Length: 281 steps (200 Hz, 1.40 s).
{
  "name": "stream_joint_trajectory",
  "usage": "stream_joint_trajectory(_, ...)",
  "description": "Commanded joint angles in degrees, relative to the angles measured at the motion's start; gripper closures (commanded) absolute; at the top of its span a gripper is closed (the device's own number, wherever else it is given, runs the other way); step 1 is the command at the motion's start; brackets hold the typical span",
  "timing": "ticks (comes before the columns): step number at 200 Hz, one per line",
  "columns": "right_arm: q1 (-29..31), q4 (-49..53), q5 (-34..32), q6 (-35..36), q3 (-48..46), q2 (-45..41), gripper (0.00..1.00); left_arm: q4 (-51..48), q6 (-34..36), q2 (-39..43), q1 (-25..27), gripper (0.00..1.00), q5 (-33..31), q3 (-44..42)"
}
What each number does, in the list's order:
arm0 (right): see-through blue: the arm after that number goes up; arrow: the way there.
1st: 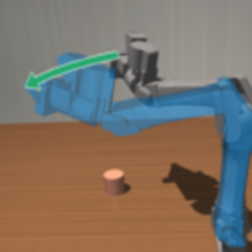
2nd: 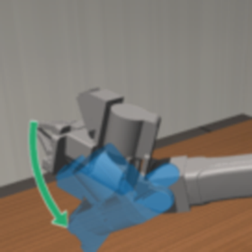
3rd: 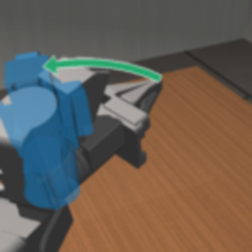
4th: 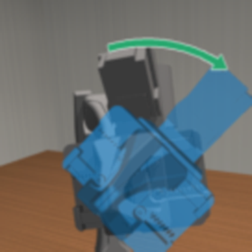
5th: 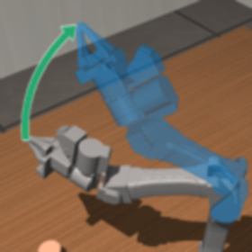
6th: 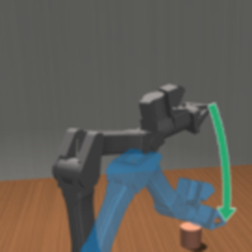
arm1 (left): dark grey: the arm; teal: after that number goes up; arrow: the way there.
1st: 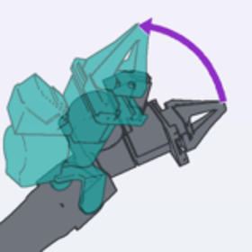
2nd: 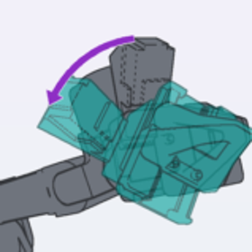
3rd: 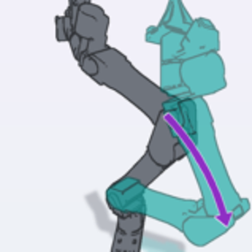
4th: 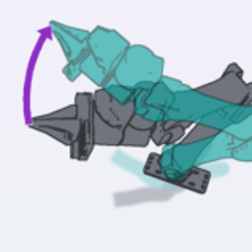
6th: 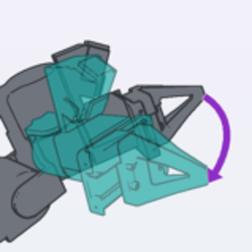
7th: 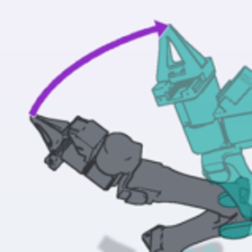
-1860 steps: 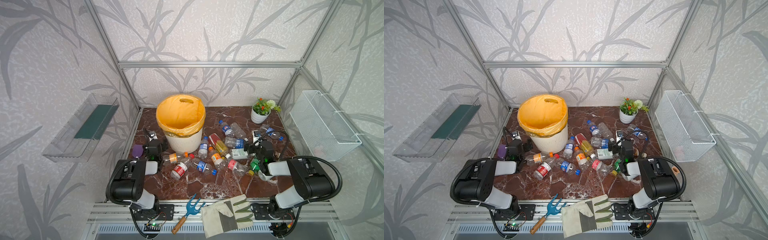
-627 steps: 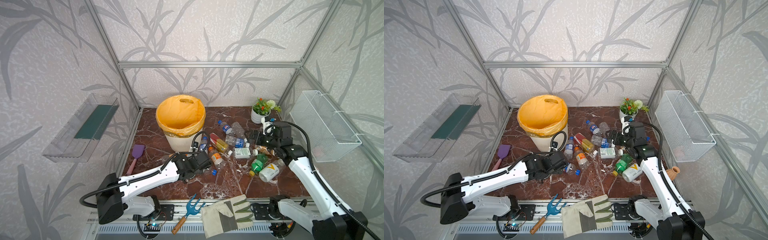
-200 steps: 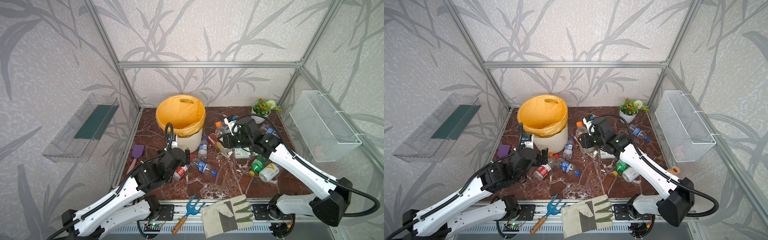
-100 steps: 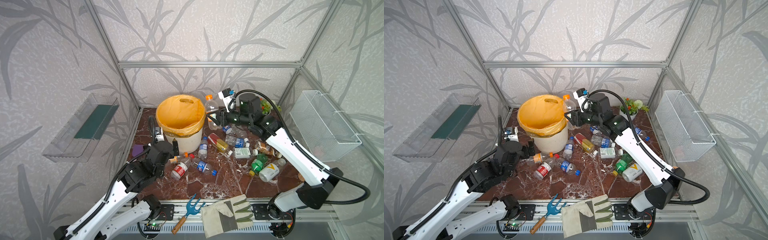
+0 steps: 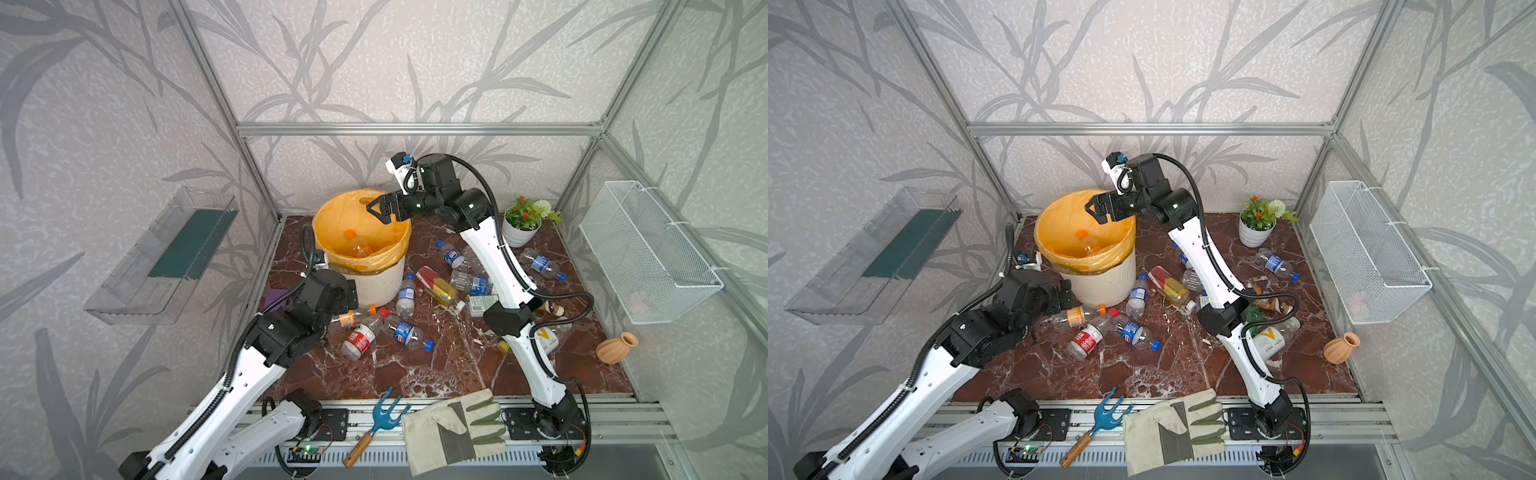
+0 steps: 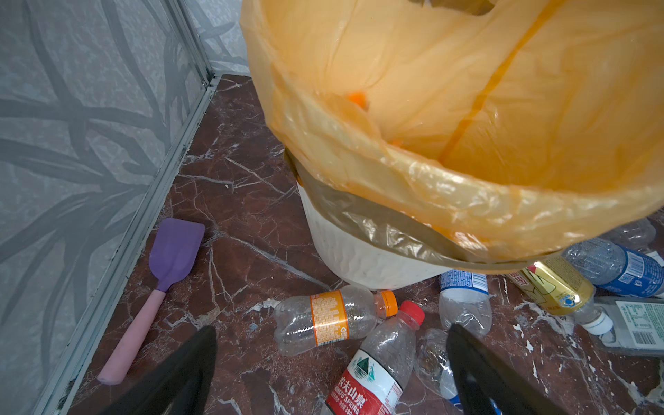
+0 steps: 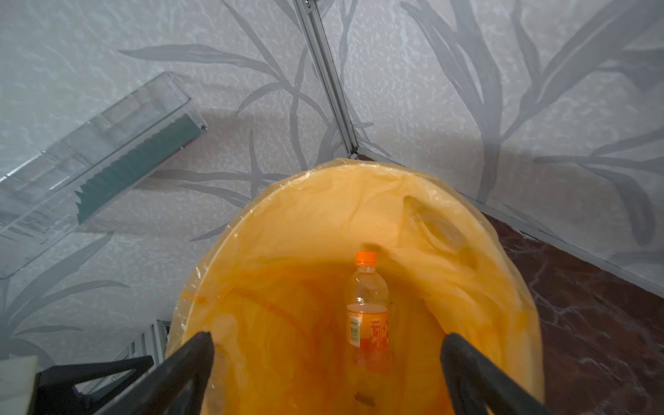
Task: Throw the plastic bottles in the bin
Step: 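Lower the right gripper onto the green bottle and grasp it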
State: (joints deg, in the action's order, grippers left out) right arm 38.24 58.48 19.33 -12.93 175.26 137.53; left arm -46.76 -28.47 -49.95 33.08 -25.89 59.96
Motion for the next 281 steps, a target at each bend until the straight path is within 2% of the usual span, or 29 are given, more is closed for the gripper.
stream_joint_trajectory(1,-1.48,7.28,-3.00,3.85,-0.09,-8.70,0.01,0.30,0.63,0.48,-0.46,0.01,3.04,1.19)
stream_joint_trajectory(23,-1.25,0.78,-4.13,5.72,-12.86,-19.00,0.01,3.23,1.13,2.21,-0.44,0.01,2.68,-0.92)
stream_joint_trajectory(38,-0.95,-9.78,-5.45,6.35,-29.41,-28.20,0.01,3.70,1.18,2.49,-0.40,0.01,2.71,-1.51)
stream_joint_trajectory(59,-1.68,-27.39,-8.73,5.08,-57.60,-43.69,0.01,3.98,1.31,2.91,-0.33,0.01,3.12,-1.66)
stream_joint_trajectory(98,-9.12,-34.74,-12.65,-0.34,-86.16,-63.26,0.01,6.89,2.94,3.86,-0.08,0.01,4.38,-2.86)
stream_joint_trajectory(121,-14.67,-36.53,-15.33,-4.74,-98.39,-73.04,0.01,9.97,3.99,4.33,0.31,0.01,5.82,-4.63)
stream_joint_trajectory(157,-21.97,-32.96,-19.39,-10.97,-110.88,-80.84,0.01,11.04,5.08,4.46,1.18,0.01,6.93,-6.00)
stream_joint_trajectory(195,-29.95,-25.78,-21.26,-17.88,-119.85,-83.10,0.01,11.60,7.08,4.30,6.36,0.01,1.92,-5.84)
stream_joint_trajectory(216,-34.04,-24.94,-19.29,-20.81,-125.42,-83.79,0.01,12.08,8.20,3.99,9.26,0.01,0.05,-5.90)
stream_joint_trajectory(250,-35.14,-21.03,-21.13,-20.83,-127.15,-82.25,0.00,13.36,9.09,4.43,10.40,0.01,0.66,-6.73)
stream_joint_trajectory(281,-35.51,-20.61,-20.59,-22.41,-129.59,-82.21,0.05,14.79,8.10,5.13,11.07,0.01,1.58,-7.83)
